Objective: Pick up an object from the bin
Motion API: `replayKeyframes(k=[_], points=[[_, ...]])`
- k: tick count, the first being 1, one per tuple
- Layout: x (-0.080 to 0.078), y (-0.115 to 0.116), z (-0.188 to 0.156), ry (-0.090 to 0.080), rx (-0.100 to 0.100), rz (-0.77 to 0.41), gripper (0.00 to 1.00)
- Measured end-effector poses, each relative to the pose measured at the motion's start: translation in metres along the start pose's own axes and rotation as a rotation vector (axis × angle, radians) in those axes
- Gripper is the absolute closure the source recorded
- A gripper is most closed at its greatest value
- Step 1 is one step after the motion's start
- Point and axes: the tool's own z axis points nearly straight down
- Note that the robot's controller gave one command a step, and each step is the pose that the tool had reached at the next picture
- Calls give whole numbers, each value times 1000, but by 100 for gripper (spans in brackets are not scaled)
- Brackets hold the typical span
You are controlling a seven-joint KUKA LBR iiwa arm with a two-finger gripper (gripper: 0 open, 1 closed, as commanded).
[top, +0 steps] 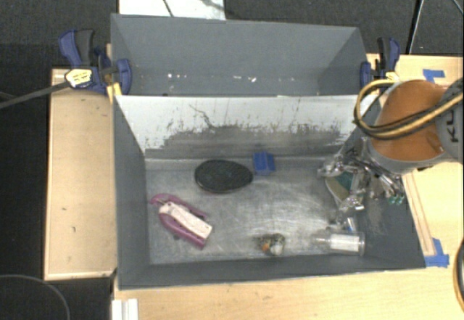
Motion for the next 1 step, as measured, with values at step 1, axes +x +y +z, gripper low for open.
replayKeyframes(k=[1], points=[[-2, 3, -3, -7, 2, -8, 100]])
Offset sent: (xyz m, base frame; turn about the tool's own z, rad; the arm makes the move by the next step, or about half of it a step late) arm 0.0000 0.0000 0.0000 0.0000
